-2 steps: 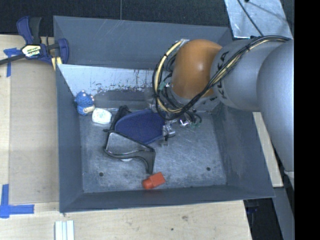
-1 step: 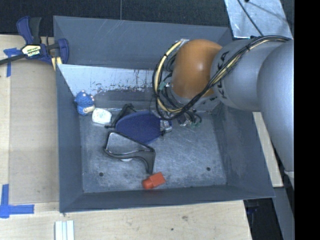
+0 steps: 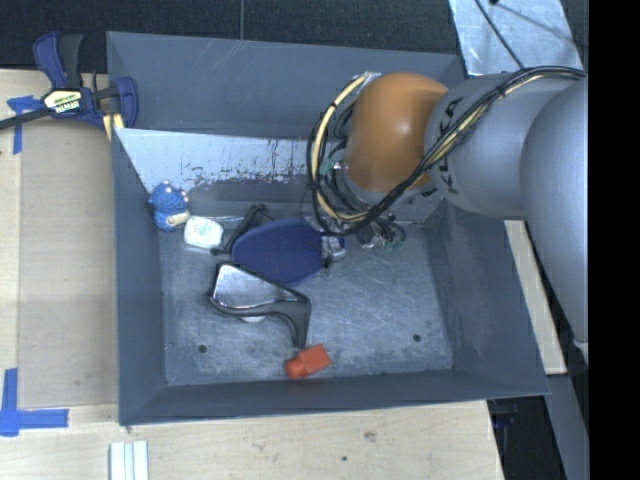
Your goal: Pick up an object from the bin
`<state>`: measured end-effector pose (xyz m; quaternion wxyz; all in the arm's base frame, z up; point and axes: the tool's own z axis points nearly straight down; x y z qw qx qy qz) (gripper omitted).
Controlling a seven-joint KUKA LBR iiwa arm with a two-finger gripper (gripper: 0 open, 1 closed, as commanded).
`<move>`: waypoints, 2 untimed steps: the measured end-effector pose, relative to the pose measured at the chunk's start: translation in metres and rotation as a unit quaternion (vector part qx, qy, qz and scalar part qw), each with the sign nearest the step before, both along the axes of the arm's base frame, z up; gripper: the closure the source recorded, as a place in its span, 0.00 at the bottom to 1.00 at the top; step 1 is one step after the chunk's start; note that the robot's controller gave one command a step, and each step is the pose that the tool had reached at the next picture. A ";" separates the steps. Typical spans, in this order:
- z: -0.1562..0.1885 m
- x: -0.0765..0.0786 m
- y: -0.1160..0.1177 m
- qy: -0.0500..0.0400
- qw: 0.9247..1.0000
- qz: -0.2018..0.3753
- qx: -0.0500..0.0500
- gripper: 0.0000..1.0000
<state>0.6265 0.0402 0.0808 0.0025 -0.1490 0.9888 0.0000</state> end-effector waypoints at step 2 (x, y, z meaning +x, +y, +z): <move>0.050 0.004 -0.001 -0.002 1.000 0.000 0.000 1.00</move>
Offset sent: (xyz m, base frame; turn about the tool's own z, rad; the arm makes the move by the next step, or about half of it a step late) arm 0.0000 0.0001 0.0420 0.0000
